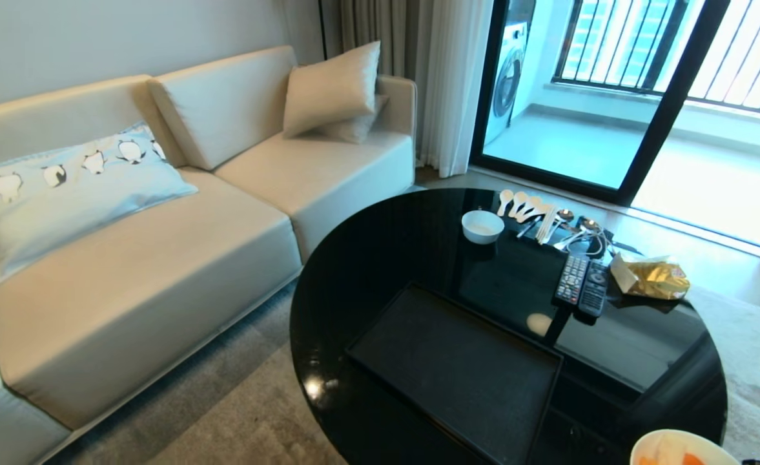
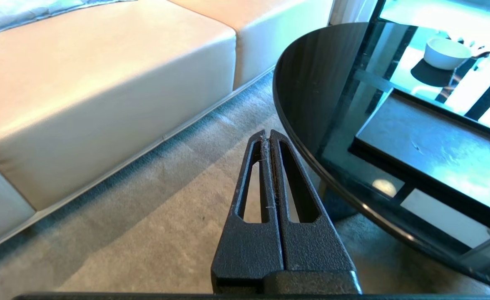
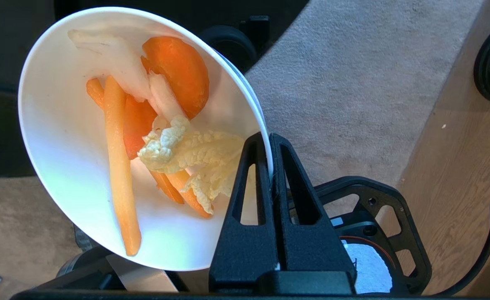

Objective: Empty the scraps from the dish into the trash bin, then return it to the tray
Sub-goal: Move the bowl over the trash can

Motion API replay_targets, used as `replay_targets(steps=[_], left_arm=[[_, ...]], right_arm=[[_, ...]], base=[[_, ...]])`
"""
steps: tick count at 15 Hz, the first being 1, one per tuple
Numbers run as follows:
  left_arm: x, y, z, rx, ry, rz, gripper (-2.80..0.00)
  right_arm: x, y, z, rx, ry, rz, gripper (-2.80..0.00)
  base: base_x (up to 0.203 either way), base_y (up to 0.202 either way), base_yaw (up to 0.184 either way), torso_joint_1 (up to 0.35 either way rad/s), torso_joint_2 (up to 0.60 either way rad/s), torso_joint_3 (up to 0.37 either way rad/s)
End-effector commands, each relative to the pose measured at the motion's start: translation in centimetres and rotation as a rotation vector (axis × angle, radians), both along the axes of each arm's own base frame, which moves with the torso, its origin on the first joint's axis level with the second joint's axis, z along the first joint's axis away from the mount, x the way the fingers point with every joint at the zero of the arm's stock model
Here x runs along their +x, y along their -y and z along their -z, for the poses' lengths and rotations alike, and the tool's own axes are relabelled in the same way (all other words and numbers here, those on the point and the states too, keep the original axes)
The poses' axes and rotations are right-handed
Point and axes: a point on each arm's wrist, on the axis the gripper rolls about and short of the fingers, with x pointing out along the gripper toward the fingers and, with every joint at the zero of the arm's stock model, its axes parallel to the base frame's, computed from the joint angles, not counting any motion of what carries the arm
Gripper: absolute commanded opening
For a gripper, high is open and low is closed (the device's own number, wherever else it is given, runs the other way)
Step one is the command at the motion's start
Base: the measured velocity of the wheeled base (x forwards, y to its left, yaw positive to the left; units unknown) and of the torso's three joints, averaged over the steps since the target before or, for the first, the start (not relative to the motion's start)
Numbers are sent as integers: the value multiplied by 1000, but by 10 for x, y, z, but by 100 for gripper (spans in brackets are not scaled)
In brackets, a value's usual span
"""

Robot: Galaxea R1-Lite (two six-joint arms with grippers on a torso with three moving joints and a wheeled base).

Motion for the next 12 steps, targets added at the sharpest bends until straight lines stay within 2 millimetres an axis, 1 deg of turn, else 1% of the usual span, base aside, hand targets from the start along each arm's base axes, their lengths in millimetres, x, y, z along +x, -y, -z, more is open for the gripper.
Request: replay_targets(steps=[1,10,12], left_arm=[[0,0,0,-1,0,0,-280],[0,0,0,-1,1,0,-280],[0,0,0,-1,1,0,-280]], right_arm=[[0,0,0,0,-4,3,-280],[1,-1,0,21,-2,-6,-280],[1,-1,0,21,0,-6,-280]], base=[[-187,0,0,-7,7,7],[-187,0,-1,3,1,2],[-127,0,-2,-8,3,4]])
